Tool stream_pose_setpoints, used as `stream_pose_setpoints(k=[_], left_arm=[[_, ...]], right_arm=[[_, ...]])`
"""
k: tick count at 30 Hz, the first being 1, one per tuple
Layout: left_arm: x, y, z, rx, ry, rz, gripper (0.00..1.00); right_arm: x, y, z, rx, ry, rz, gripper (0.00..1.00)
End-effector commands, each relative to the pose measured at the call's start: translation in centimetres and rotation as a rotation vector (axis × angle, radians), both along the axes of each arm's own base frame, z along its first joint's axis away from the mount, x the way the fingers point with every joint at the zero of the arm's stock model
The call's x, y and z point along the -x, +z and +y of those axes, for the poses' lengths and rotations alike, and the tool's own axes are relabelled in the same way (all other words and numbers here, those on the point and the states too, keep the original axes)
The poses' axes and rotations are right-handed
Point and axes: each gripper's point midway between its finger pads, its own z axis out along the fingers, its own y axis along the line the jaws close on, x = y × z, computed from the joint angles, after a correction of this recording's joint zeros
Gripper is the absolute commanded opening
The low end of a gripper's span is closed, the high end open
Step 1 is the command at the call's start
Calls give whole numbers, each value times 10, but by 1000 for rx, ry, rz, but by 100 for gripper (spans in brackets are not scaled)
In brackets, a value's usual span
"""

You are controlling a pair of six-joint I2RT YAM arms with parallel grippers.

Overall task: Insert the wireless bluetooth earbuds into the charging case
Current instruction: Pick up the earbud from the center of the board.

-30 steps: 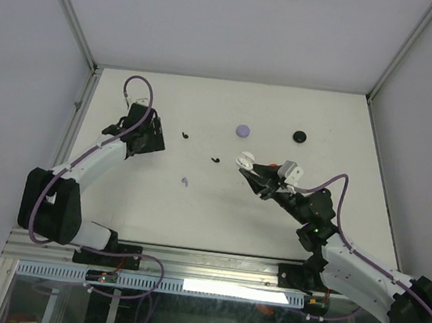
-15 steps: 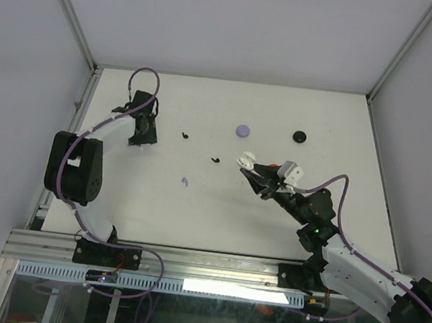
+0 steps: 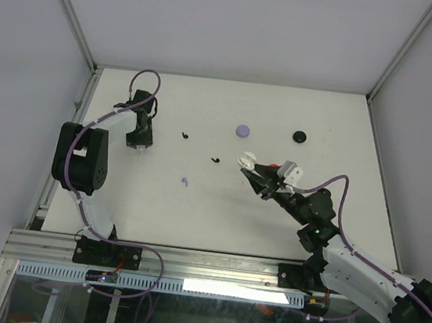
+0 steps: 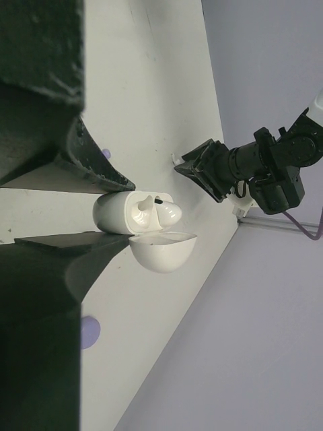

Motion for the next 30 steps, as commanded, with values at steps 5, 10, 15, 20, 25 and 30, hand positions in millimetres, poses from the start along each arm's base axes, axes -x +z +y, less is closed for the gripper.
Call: stream_pose_setpoints(k=[5, 10, 15, 20, 25, 30], left_arm=[[-15, 7, 1, -5, -32, 2, 35], [-12, 1, -1, 5, -39, 31, 31], [-9, -1, -6, 30, -53, 49, 29], [-5, -7, -14, 75, -66, 75, 22], [-2, -6, -22, 115, -78, 81, 17], [-2, 6, -34, 178, -96, 53, 12]], right_arm=[[-1, 14, -6, -28, -30, -48, 4], [-1, 14, -7, -27, -34, -50, 4], [0, 16, -7, -30, -35, -54, 4], [0, 16, -8, -29, -38, -54, 4], [0, 17, -9, -28, -39, -54, 4], [-1, 14, -7, -18, -38, -48, 4]])
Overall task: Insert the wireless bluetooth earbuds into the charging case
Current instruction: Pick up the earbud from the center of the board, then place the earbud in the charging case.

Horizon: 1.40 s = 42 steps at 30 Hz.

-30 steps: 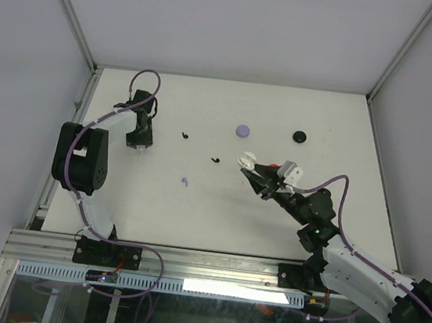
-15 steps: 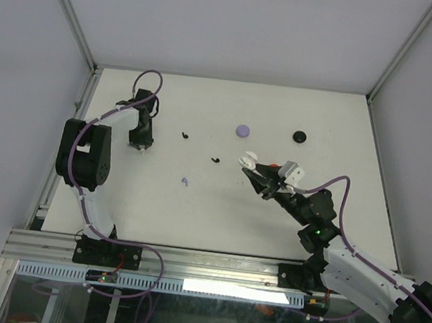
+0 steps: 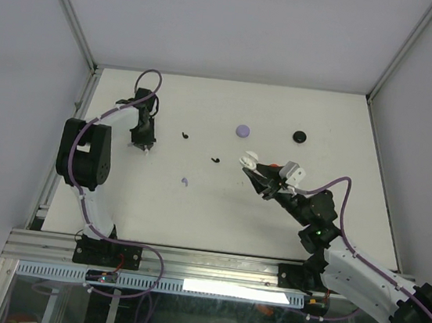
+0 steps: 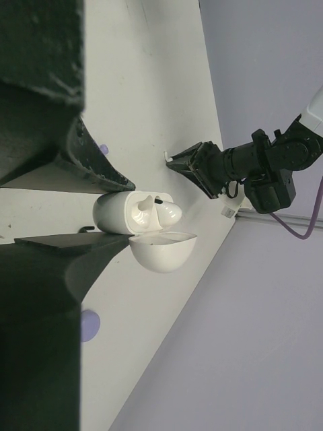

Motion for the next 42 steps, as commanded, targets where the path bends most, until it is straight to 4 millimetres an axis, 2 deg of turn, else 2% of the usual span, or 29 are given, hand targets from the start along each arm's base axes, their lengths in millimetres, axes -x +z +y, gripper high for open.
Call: stream_pose_setpoints(k=[1, 11, 16, 22, 24, 30, 33, 42], left_arm=[[-3, 20, -17, 104, -26, -37, 12], [-7, 79, -52, 283, -97, -257, 9], [1, 134, -90, 429, -207, -446, 8], [26, 217, -135, 678, -387, -699, 6], [40, 240, -152, 741, -476, -758, 6], [82, 300, -193, 893, -682, -888, 6], [103, 322, -210, 950, -777, -942, 6], [142, 341, -239, 1063, -958, -1044, 6]], right_arm=[[-2, 7, -2, -3, -19, -34, 4], [-9, 7, 5, 24, -17, -10, 4], [-16, 6, 11, 41, -17, 8, 4], [-11, 12, 21, -1, 45, 27, 4], [-10, 15, 25, -7, 61, 25, 4], [-9, 26, 35, -35, 98, 0, 4], [-10, 32, 41, -59, 117, -4, 4], [-9, 51, 51, -110, 163, -31, 4]])
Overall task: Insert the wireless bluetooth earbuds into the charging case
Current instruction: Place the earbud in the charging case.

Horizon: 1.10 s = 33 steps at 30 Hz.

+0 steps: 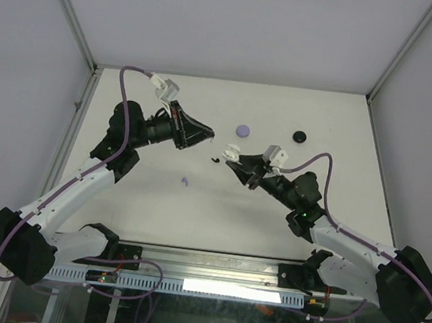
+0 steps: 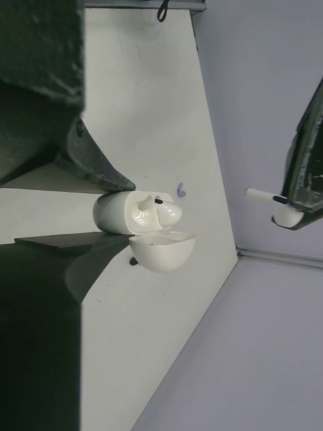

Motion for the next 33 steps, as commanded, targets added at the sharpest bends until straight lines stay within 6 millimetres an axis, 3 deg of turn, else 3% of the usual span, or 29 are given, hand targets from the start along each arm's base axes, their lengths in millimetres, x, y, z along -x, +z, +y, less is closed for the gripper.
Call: stream_pose_setpoints(k=[1, 12, 17, 33], left_arm=[[27, 32, -15, 94, -109, -163, 6], [49, 32, -44, 119, -207, -243, 6], [52, 21, -53, 102, -214, -241, 6], [46, 5, -54, 25, -167, -247, 5]], right_arm=[[7, 56, 5, -136, 42, -106, 4], [22, 65, 9, -177, 98, -98, 4], [24, 67, 8, -187, 103, -100, 4], [29, 66, 4, -189, 105, -112, 4]])
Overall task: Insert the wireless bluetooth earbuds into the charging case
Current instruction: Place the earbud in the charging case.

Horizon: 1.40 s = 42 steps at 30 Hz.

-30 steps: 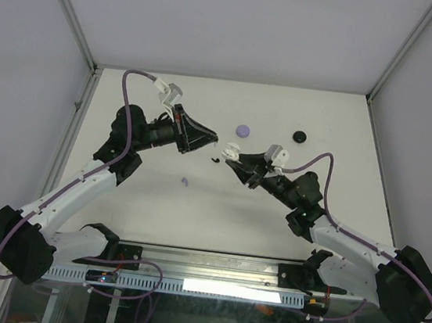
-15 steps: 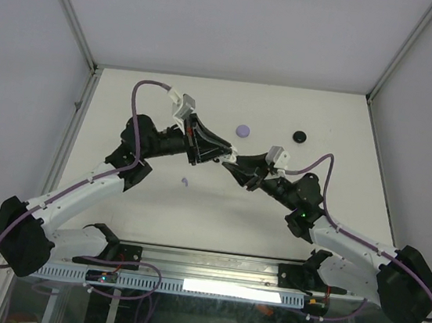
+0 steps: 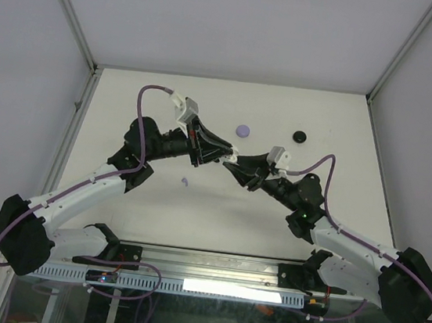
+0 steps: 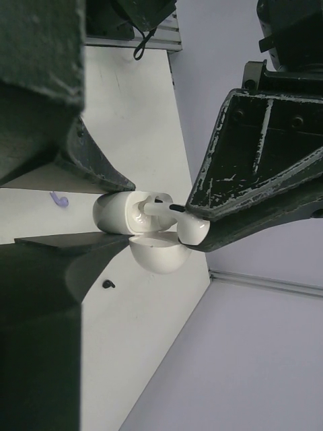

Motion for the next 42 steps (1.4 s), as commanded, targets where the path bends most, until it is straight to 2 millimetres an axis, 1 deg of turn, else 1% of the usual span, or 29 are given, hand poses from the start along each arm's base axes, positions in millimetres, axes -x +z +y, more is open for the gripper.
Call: stream_pose_setpoints(k=[1, 10, 19, 26, 30, 33, 35, 42], left_arm=[[0, 5, 1, -20, 23, -55, 5], [4, 8, 3, -12, 12, -45, 5], [5, 2, -1, -41, -14, -30, 5], [10, -1, -2, -47, -37, -21, 6], [7, -4, -2, -57, -23, -12, 12], [5, -3, -2, -66, -19, -13, 20], [5, -2, -3, -67, -19, -16, 23], [2, 0, -5, -87, -20, -13, 30]], right_arm=[[10, 36, -6, -90, 12, -88, 4], [11, 39, -9, -105, 4, -105, 4], [10, 41, -8, -97, 2, -125, 4], [8, 41, -12, -96, -25, -128, 4], [8, 43, -11, -100, -19, -131, 4], [9, 43, -8, -96, -6, -131, 4], [8, 41, -6, -92, 1, -124, 4], [10, 35, -4, -76, 15, -117, 4]])
